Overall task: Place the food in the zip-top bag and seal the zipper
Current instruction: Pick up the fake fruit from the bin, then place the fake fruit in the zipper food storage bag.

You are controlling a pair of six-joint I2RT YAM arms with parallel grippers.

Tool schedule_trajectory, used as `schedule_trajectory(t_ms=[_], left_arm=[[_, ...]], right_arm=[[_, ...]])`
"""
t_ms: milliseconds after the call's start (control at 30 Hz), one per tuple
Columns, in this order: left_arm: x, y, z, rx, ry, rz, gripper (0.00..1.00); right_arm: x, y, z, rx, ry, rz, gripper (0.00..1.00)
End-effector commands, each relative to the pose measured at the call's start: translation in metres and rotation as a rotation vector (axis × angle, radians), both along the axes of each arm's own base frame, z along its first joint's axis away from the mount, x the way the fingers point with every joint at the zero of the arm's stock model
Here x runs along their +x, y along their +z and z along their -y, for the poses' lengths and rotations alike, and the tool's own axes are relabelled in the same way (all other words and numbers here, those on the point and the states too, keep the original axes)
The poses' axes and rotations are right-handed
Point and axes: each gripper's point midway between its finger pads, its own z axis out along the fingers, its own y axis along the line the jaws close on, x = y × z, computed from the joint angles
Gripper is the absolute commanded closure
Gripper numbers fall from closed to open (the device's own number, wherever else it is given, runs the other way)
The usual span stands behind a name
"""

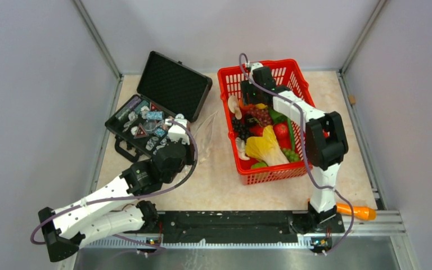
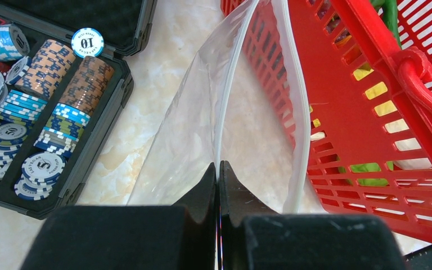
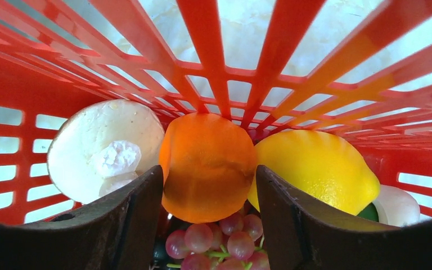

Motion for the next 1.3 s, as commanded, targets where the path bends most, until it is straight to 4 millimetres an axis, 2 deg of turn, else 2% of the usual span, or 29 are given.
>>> schedule_trajectory(t_ms=[0, 100, 167, 233, 300, 400, 533, 667, 733, 833, 967, 1100, 1200, 1267], left_arm=[[0.003, 0.012, 0.004, -0.027, -0.006, 0.033, 1.00], [0.003, 0.013, 0.003, -0.025, -0.004, 0.038, 1.00], [0.003, 0.013, 0.003, -0.025, -0.006, 0.040, 1.00], [0.003, 0.013, 0.003, -0.024, -0.004, 0.041, 1.00], [0.003, 0.014, 0.001, -0.023, 0.001, 0.044, 1.00], [0.003, 0.014, -0.001, -0.021, 0.006, 0.047, 1.00], [0.003, 0.017, -0.004, -0.020, 0.014, 0.056, 1.00], [0.004, 0.018, -0.006, -0.016, 0.020, 0.060, 1.00], [0.003, 0.017, -0.006, -0.016, 0.022, 0.052, 1.00], [0.003, 0.016, -0.005, -0.025, 0.025, 0.051, 1.00], [0.003, 0.014, -0.005, -0.029, 0.038, 0.035, 1.00], [0.004, 0.016, -0.003, -0.042, 0.034, 0.038, 1.00], [0.004, 0.017, -0.001, -0.041, 0.028, 0.041, 1.00], [0.004, 0.017, -0.002, -0.036, 0.030, 0.042, 1.00]], right_arm=[[0.012, -0.002, 0.002, -0.008, -0.030, 0.008, 0.41], [0.007, 0.000, 0.000, 0.010, -0.021, -0.011, 0.40], [0.004, 0.010, -0.004, 0.043, -0.011, 0.002, 0.57], [0.002, 0.027, -0.005, 0.077, -0.012, 0.035, 0.62], [-0.002, 0.046, -0.005, 0.105, -0.011, 0.072, 0.74], [-0.014, 0.072, -0.006, 0.156, 0.006, 0.114, 0.76], [-0.032, 0.103, 0.003, 0.195, -0.004, 0.180, 0.76], [-0.051, 0.121, 0.011, 0.231, -0.007, 0.236, 0.76], [-0.060, 0.129, 0.016, 0.253, -0.029, 0.248, 0.80], [-0.081, 0.141, 0.021, 0.311, -0.032, 0.280, 0.80], [-0.113, 0.182, 0.023, 0.411, 0.015, 0.359, 0.80], [-0.152, 0.217, 0.008, 0.541, 0.140, 0.377, 0.80], [-0.183, 0.234, -0.008, 0.613, 0.240, 0.379, 0.80], [-0.207, 0.241, -0.026, 0.657, 0.332, 0.368, 0.82]])
